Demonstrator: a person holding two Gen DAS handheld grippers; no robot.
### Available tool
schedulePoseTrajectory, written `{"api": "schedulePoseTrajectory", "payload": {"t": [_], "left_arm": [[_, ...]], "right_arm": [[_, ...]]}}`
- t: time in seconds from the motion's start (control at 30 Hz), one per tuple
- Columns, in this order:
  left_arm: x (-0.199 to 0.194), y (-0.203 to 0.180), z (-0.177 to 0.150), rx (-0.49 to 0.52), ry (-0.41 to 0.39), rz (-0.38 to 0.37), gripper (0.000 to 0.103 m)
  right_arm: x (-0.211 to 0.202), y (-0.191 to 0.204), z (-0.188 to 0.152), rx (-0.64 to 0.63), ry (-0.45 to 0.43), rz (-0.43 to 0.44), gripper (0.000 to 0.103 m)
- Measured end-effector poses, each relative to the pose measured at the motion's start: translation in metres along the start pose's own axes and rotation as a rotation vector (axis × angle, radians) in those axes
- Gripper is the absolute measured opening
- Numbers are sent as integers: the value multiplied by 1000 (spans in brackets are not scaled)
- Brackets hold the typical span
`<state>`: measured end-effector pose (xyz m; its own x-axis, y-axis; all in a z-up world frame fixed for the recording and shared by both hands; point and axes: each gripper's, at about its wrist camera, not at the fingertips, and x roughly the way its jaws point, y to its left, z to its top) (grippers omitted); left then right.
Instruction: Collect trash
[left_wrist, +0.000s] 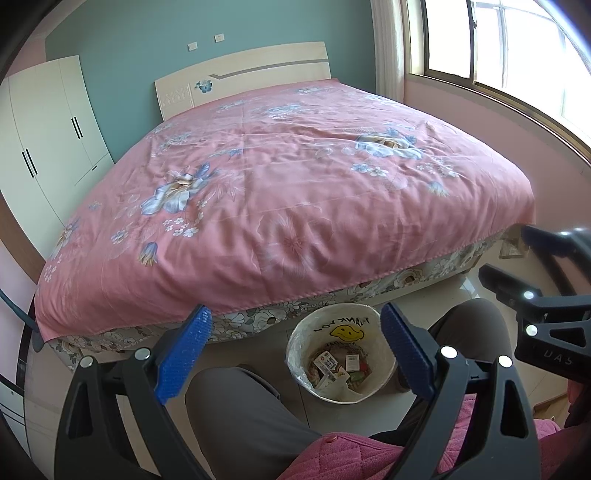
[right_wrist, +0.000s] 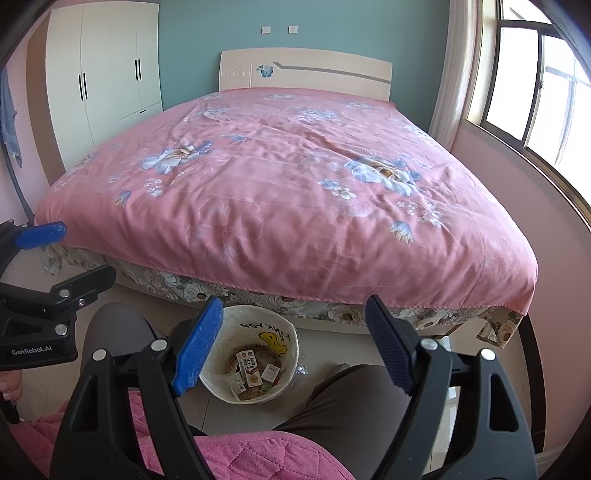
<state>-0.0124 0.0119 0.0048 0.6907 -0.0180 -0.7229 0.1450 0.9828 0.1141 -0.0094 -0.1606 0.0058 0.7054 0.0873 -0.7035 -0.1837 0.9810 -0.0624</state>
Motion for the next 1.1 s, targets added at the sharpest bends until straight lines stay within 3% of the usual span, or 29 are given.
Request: {"api": "schedulePoseTrajectory", "payload": {"t": [1.1], "left_arm": [[3, 10, -1, -6, 8, 1, 94]], "right_arm": [[2, 4, -1, 4, 9, 6, 78]]}}
